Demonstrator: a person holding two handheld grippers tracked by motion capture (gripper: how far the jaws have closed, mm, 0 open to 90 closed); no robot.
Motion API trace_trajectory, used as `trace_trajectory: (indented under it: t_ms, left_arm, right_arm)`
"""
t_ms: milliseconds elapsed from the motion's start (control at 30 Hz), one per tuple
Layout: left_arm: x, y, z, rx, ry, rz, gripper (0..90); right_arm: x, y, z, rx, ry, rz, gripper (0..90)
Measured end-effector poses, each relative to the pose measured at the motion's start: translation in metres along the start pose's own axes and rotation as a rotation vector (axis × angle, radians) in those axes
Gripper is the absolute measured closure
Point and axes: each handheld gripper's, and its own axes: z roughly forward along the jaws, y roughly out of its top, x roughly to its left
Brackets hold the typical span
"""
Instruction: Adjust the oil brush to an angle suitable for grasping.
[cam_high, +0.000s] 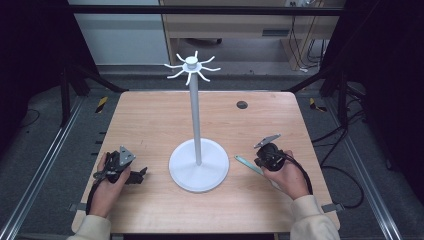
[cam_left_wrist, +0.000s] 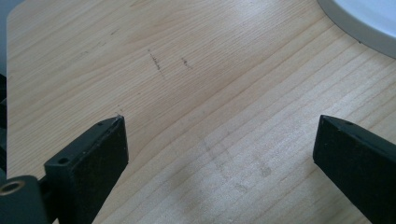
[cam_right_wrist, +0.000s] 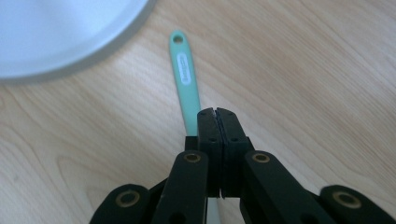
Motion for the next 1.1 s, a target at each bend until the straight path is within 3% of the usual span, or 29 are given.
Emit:
trace_trajectory:
  t_ms: [333, 600, 1100]
  left_arm:
    - [0.000, 0.000, 0.000, -0.002, -0.002, -0.005, 2.8]
    - [0.000, 0.000, 0.001, -0.003, -0.002, -0.004, 2.8]
    - [-0.001, 0.000, 0.001, 0.001, -0.005, -0.003, 2.8]
  right_arm:
    - [-0.002, -0.003, -0.004, 0.116, 0.012, -0.073, 82.1]
    - [-0.003, -0.002, 0.004, 0.186, 0.054, -0.089, 74.2]
    - [-0.007, -0.002, 0.012, 0.230, 0.066, -0.091, 73.9]
